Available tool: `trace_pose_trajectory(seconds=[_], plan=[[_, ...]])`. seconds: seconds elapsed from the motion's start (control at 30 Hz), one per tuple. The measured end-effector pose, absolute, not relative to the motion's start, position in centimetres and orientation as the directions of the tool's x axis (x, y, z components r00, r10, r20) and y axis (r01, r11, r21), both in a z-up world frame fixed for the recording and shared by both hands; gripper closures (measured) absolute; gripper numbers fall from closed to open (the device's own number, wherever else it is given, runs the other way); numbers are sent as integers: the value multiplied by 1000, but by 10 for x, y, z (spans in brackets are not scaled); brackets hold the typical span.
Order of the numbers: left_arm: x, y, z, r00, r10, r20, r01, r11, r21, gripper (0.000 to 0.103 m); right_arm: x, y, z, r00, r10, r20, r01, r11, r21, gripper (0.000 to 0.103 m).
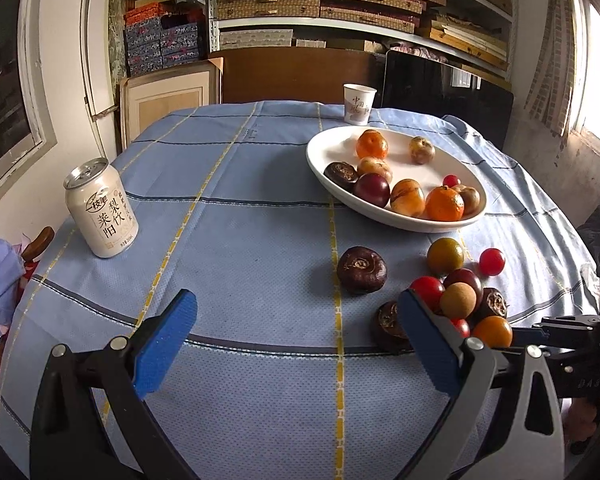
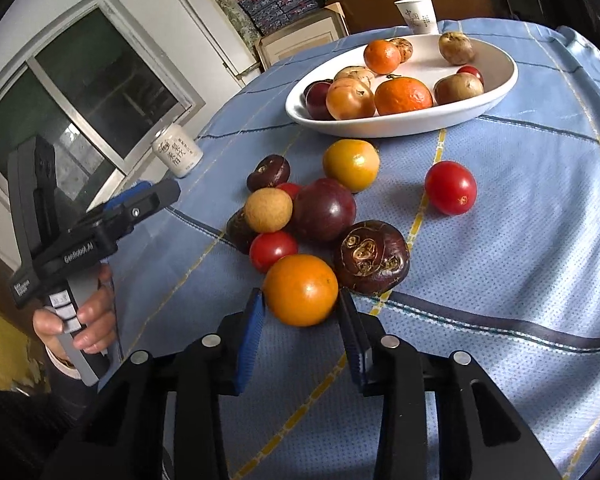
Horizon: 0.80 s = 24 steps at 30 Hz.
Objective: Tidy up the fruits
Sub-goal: 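Move the right gripper toward a large orange on the cloth, then grasp the orange with the right gripper while the left gripper grasps another dark brown fruit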
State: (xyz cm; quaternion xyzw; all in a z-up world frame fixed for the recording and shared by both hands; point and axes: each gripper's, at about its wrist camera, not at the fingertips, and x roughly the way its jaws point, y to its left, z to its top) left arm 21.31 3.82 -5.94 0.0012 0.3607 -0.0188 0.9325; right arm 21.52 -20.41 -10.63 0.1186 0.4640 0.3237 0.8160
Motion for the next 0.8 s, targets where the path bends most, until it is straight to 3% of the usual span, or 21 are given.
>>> trace_pose_trajectory(seconds=[0.1,0.23,0.4,0.5,0.67,0.8], plan=[[213,37,-60,739,-31,-673,37,999,-5,5,220,-201,-107,357,654,-667,-407,752,519,57],[212,36,-61,739,-28,-673,42,999,5,5,223,-196,-106,365,651,-666,-401,755,519,55],[210,35,-61,740,-27,-672,46,999,11,5,223,-199,-107,369,639,-675,-397,765,507,64],[211,34,-62,730,-34,-682,53,999,7,5,221,-204,-106,373,636,-676,-394,768,505,65],[213,22,-74,657,-170,-735,182,981,-64,5,215,-208,-96,445,573,-689,-401,815,418,65],[213,2,-86,618,-180,-766,260,965,-17,5,215,-207,-96,452,556,-698,-405,825,394,65]])
